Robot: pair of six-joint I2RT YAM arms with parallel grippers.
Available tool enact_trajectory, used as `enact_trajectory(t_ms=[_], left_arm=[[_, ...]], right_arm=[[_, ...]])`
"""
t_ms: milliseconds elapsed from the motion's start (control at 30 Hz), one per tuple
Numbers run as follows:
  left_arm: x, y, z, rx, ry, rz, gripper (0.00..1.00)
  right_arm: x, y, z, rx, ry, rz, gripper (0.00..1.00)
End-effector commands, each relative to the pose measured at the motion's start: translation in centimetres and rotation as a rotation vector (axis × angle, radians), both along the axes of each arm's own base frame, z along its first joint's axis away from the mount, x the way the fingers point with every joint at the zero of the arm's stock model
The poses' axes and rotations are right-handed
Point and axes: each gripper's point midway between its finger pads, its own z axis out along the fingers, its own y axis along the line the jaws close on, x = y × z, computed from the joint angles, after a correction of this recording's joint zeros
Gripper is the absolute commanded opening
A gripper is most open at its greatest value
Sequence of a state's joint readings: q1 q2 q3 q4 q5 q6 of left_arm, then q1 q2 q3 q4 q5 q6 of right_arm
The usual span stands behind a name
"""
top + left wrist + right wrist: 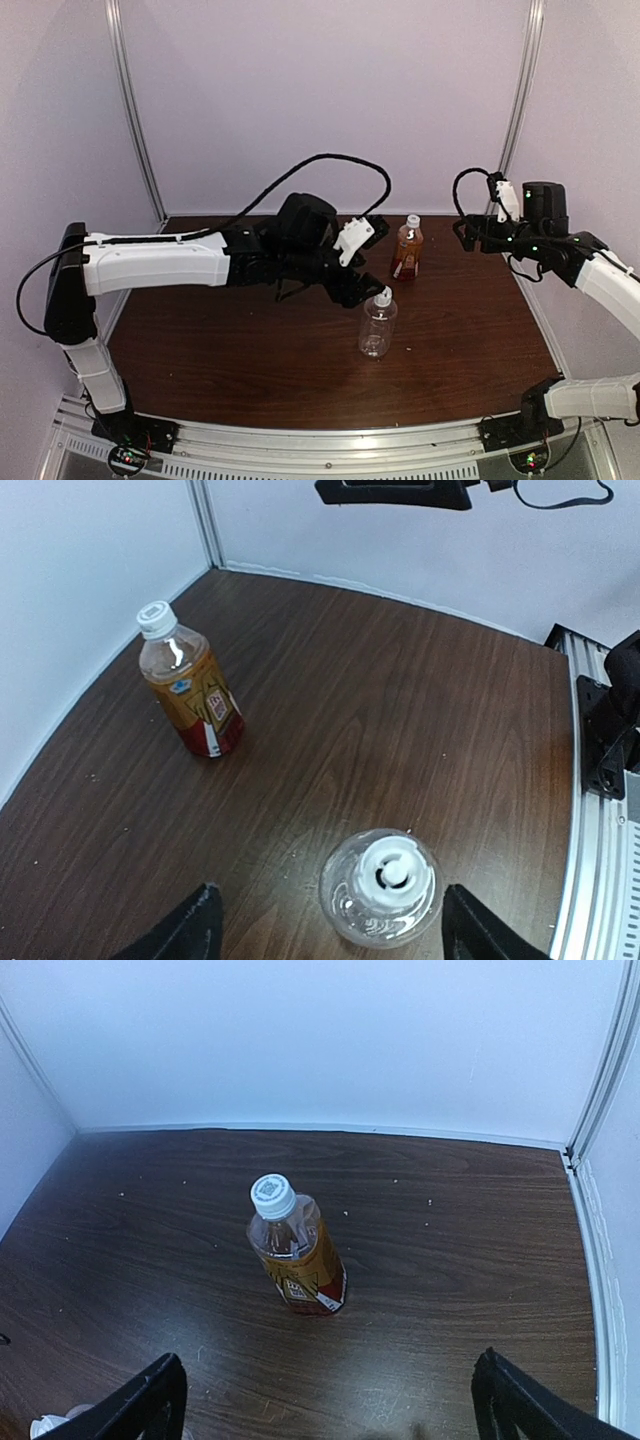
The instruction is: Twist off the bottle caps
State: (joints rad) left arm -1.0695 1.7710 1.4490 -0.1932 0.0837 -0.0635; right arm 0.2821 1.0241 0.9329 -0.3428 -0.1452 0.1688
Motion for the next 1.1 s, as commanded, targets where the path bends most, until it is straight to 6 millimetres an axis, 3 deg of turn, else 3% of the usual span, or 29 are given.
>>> enact_trajectory(t_ms=[0,367,600,833,1067], left_arm=[[-1.6,-2.4,-0.3,-0.021,0.066,-0.082,0.75],[-1.7,-4.1,-3.7,0.030,0.118,-0.087,0.65],[-0.9,-5.0,-4.3,0.035,0.110,-0.069,0.56],[-0.6,-5.2,-3.7,0.017,0.104,-0.054,0.42],[-0.6,-4.6,-2.0,-0.015,0.086,-0.045,0.16]], right_arm=[[-0.5,0.3,0.1,0.018,-0.003,0.013,1.00],[-0.6,0.6,-0.9,0.025,0.013,0.027,1.00],[-0.6,0.6,-1.2,0.024,0.020,0.028,1.00],[-0.9,0.6,-1.7,0.020,0.029,0.031,1.00],[-1.6,1.2,-1.7,0.035,0.016,0.079,1.00]])
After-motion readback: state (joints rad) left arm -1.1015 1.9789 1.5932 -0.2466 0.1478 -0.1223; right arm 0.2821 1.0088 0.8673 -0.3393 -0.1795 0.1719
